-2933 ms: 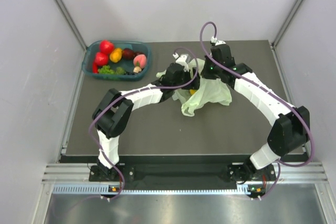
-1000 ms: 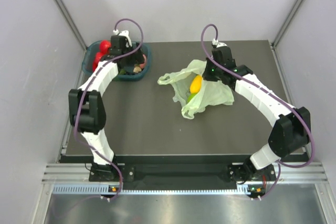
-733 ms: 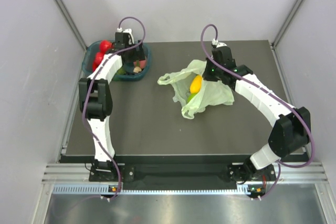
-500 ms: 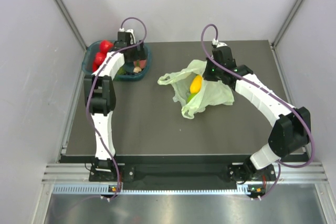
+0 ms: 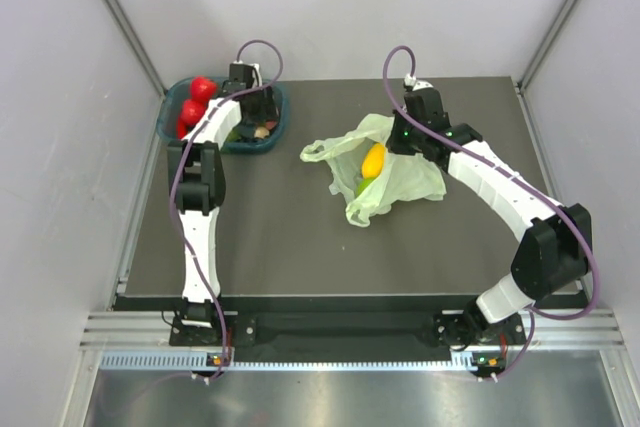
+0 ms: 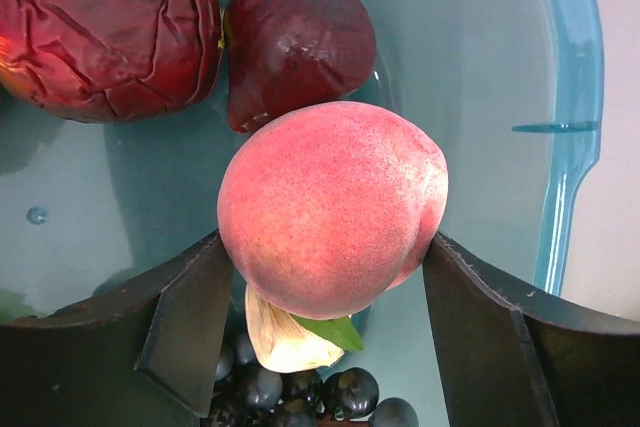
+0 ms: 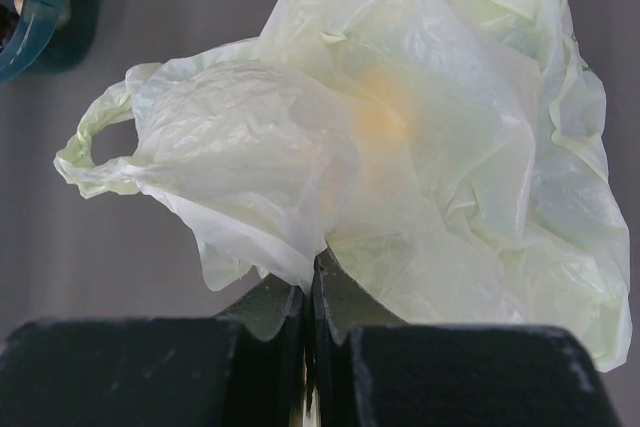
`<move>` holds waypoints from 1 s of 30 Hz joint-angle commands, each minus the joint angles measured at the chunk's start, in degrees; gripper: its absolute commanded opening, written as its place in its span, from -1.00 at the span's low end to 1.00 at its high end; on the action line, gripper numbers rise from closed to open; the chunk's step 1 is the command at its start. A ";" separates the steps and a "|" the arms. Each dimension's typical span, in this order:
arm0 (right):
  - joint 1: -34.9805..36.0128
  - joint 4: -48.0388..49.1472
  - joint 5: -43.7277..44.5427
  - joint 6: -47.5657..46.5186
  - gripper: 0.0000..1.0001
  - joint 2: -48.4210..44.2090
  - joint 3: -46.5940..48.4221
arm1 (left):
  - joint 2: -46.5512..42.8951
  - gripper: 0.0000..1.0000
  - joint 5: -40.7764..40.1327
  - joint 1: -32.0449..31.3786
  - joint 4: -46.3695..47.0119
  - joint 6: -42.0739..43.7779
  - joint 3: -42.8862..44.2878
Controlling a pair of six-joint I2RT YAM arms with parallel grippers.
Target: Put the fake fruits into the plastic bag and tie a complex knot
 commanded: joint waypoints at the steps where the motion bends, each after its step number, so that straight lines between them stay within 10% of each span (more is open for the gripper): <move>1: -0.93 1.91 0.43 -0.93 -1.00 -1.24 0.79 | -3.08 0.13 2.14 0.57 2.85 -0.02 -1.44; 17: -1.02 0.68 -0.18 -1.20 -1.00 -0.18 3.16 | -37.62 0.00 11.53 0.49 18.07 -6.09 -29.12; 30: -1.02 0.07 -1.77 -1.20 -1.00 -0.36 4.57 | -58.81 -0.14 9.97 -20.93 28.26 -11.01 -55.93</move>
